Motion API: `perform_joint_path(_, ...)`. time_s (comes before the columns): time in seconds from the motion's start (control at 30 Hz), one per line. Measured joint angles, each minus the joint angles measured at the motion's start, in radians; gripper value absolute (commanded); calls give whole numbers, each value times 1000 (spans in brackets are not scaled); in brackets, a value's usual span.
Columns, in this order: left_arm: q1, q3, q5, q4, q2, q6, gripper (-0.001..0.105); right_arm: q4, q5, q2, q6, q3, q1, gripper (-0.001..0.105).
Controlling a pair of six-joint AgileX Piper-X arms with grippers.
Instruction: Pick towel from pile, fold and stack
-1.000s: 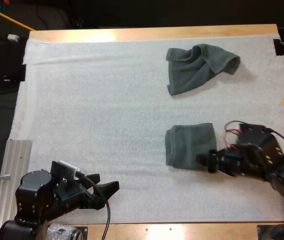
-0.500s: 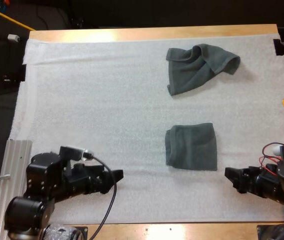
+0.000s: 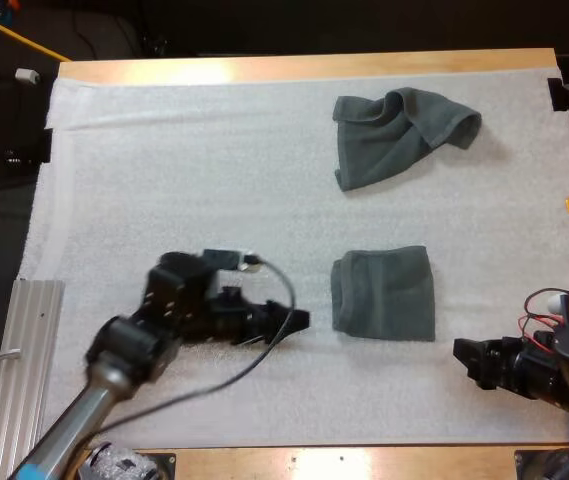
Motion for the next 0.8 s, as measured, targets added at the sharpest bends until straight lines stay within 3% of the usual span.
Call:
perform_joint_path(0.17, -26, -28, -14, -105, 184, -52, 71, 9, 0, 0, 0, 0, 0, 68)
perform_joint_path(0.43, -26, -166, -17, -124, 469, -55, 71, 10, 1, 0, 0, 0, 0, 68)
perform_joint_path(0.8, -26, -252, 23, -122, 669, -55, 71, 12, 1, 0, 0, 0, 0, 68)
